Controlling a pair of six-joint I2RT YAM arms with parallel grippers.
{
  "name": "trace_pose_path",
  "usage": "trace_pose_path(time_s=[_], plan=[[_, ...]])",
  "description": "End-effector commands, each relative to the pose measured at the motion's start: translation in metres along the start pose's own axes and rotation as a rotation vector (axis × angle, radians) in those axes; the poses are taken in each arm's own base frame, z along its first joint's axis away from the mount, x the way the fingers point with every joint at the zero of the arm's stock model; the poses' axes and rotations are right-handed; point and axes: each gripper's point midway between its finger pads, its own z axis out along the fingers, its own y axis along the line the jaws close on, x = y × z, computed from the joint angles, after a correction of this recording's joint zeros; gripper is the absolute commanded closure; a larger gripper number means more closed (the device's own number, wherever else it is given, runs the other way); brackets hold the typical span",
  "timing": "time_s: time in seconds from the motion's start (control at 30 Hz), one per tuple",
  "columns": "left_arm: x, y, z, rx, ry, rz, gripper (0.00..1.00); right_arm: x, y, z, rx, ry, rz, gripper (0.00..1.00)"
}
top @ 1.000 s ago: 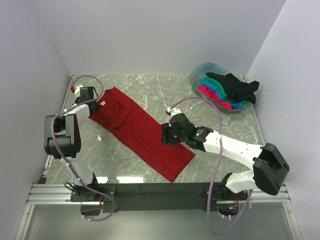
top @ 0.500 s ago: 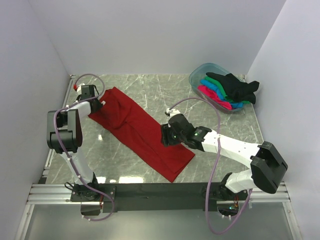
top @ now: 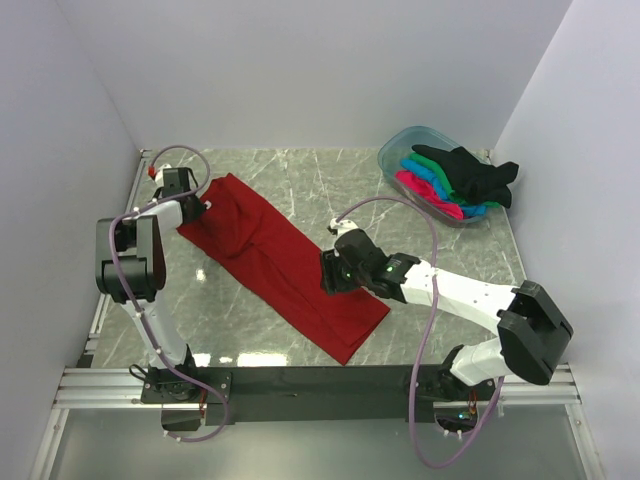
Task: Fold and stack the t-shirts
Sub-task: Rotate the tshirt 90 degrees
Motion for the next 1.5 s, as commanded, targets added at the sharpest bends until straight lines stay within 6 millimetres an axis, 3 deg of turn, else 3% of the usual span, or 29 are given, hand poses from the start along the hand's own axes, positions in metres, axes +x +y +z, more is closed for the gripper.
trace_pose_path(time_s=[0.0,0.1,0.23,0.3,0.5,0.63,1.1,1.3,1.47], plan=[[-0.014,-0.01,-0.002,0.034,-0.027,-0.012,0.69,-0.012,0.011,-0.001,-0.023,-0.032,-0.002,0.4],[-0.004,-0.005,-0.011,0.045,-0.024,-0.022,0.68,-0.012,0.011,0.001,-0.023,-0.032,-0.001,0.4],[-0.017,-0.01,-0.025,0.078,-0.072,-0.026,0.68,-0.009,0.013,0.003,-0.03,-0.019,-0.003,0.4],[-0.023,-0.014,-0.024,0.082,-0.076,-0.015,0.68,-0.008,0.013,0.004,-0.033,-0.015,-0.008,0.4],[-0.012,-0.024,-0.024,0.149,-0.038,-0.022,0.68,-0.007,0.013,0.005,-0.027,-0.015,-0.007,0.4],[-0.022,-0.022,-0.032,0.141,-0.075,-0.014,0.68,-0.007,0.013,0.005,-0.026,-0.013,-0.011,0.4],[-0.019,-0.022,-0.01,0.103,-0.043,-0.009,0.68,-0.004,0.013,0.005,-0.024,-0.002,-0.013,0.4],[-0.01,-0.019,-0.007,0.09,-0.006,0.001,0.75,-0.003,0.012,0.004,-0.023,-0.003,-0.015,0.4],[-0.006,-0.018,-0.006,0.096,0.004,0.007,0.88,-0.002,0.012,0.004,-0.021,-0.004,-0.013,0.4]])
